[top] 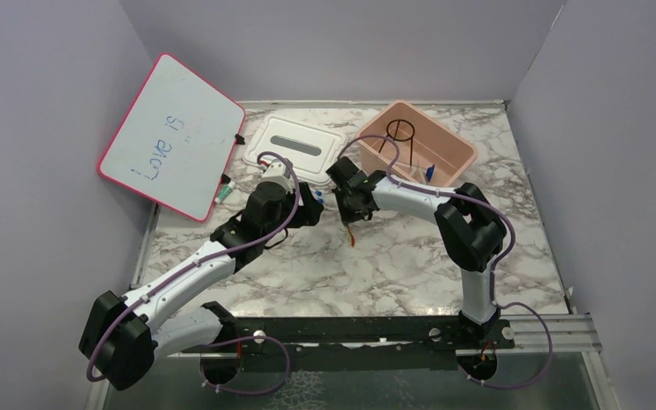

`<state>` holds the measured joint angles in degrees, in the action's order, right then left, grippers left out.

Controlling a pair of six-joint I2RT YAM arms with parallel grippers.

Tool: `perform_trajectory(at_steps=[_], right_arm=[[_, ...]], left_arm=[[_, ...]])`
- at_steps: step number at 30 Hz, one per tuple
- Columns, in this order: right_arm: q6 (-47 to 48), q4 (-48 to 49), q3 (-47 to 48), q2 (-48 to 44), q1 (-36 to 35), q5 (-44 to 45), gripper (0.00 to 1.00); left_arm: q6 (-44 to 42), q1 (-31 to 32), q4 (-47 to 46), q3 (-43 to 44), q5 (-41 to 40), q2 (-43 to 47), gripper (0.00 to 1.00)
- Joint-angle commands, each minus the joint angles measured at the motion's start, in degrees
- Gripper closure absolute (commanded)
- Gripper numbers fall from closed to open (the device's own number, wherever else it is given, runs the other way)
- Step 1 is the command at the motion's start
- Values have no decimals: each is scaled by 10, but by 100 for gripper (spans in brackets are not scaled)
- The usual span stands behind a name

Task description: Organize the chemistry lab equipment

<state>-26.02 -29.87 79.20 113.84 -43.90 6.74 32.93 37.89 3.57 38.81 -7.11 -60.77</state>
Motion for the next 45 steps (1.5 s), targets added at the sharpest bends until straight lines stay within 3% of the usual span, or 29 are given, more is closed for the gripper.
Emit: perform_trajectory(at_steps=[1,6,14,24,30,36,45], right_arm=[[56,8,-2,-34,-5,12,98],[116,4,25,-85,7,4,99],[192,-16,77,-153,82,-39,99],[317,-59,172,-185,248,-152,99],[401,-65,169,-171,344,-256,98],[467,-77,135,-167,351,-340,98],[492,-83,109,-111,351,-363,98]], left_arm=[[-8,2,4,-3,-18,16,28],[-8,3,6,-1,-20,17,28],[-15,2,10,7,-28,25,27],[-13,2,13,14,-21,20,27],[-14,2,30,29,-12,23,27],[-23,2,45,46,-15,37,27],[-28,1,56,51,-22,39,26]])
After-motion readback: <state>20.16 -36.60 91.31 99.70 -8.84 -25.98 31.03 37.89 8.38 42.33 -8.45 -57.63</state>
